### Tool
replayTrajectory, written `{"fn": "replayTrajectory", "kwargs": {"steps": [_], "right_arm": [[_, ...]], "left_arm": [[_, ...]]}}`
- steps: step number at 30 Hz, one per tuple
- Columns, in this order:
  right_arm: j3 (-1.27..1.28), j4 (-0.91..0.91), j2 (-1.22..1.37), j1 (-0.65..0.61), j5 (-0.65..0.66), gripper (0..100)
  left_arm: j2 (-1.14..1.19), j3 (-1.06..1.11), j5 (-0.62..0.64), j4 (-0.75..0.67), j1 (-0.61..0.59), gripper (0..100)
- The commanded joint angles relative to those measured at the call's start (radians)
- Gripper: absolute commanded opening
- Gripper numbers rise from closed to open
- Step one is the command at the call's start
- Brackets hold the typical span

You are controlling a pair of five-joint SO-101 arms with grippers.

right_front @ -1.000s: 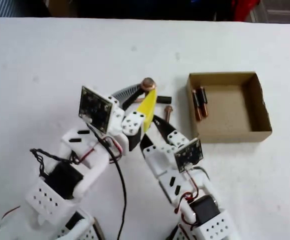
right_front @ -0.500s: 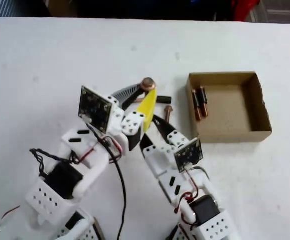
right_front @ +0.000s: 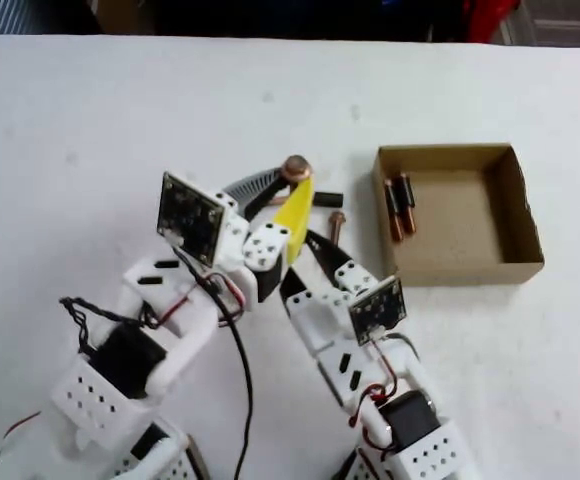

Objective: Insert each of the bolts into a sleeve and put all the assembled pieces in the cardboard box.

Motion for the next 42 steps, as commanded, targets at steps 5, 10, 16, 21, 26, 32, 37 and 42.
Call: {"fn": "replayTrajectory", "kwargs": {"steps": [5, 10, 16, 21, 26, 32, 37, 42], "right_arm": [[0.009, 0.002, -0.007, 0.022, -0.003, 1.6], [0.009, 0.002, -0.007, 0.019, -0.003, 1.6], [0.009, 0.002, -0.008, 0.022, -0.003, 1.6], [0.009, 0.002, -0.01, 0.022, -0.003, 1.6], [0.009, 0.002, -0.01, 0.022, -0.003, 1.6], [0.009, 0.002, -0.01, 0.022, -0.003, 1.6], [0.009, 0.002, -0.01, 0.022, -0.003, 1.6], [0.009, 0.002, -0.01, 0.022, -0.003, 1.6]], "left_arm": [[-0.031, -0.014, 0.0, 0.021, 0.015, 2], [-0.031, -0.014, 0.0, 0.021, 0.016, 2], [-0.031, -0.012, 0.0, 0.021, 0.01, 2], [-0.031, -0.009, 0.0, 0.021, 0.01, 2], [-0.031, 0.04, 0.0, 0.015, 0.01, 2], [-0.031, 0.051, 0.0, 0.021, 0.01, 2], [-0.031, 0.124, 0.0, 0.015, 0.015, 2], [-0.031, 0.152, 0.0, 0.015, 0.01, 2]]}}
